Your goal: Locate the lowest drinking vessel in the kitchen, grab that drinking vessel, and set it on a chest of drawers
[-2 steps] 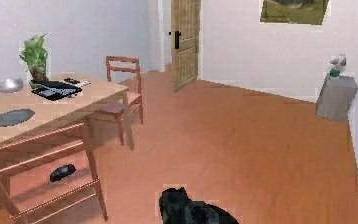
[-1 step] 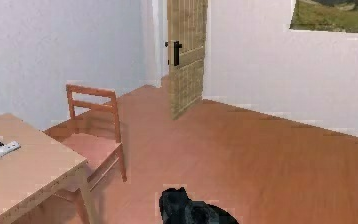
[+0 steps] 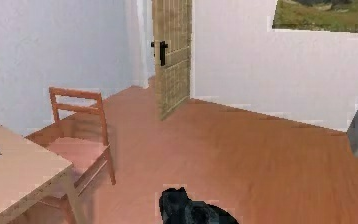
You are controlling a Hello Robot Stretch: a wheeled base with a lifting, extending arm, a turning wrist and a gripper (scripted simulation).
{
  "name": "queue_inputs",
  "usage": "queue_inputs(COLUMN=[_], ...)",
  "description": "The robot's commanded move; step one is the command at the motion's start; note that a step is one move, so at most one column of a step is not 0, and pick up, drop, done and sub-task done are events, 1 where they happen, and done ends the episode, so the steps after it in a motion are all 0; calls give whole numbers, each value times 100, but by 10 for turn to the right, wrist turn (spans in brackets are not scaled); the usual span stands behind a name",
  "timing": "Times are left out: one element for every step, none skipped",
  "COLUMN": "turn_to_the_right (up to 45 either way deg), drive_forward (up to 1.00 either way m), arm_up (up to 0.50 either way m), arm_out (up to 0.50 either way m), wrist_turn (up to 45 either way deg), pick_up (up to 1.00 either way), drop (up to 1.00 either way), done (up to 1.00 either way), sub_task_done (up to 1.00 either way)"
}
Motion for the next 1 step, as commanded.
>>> queue_inputs(turn_to_the_right=[0], drive_forward=[100], arm_up=[0], arm_out=[0], wrist_turn=[0], pick_up=[0], drop=[0], done=[0], sub_task_done=[0])
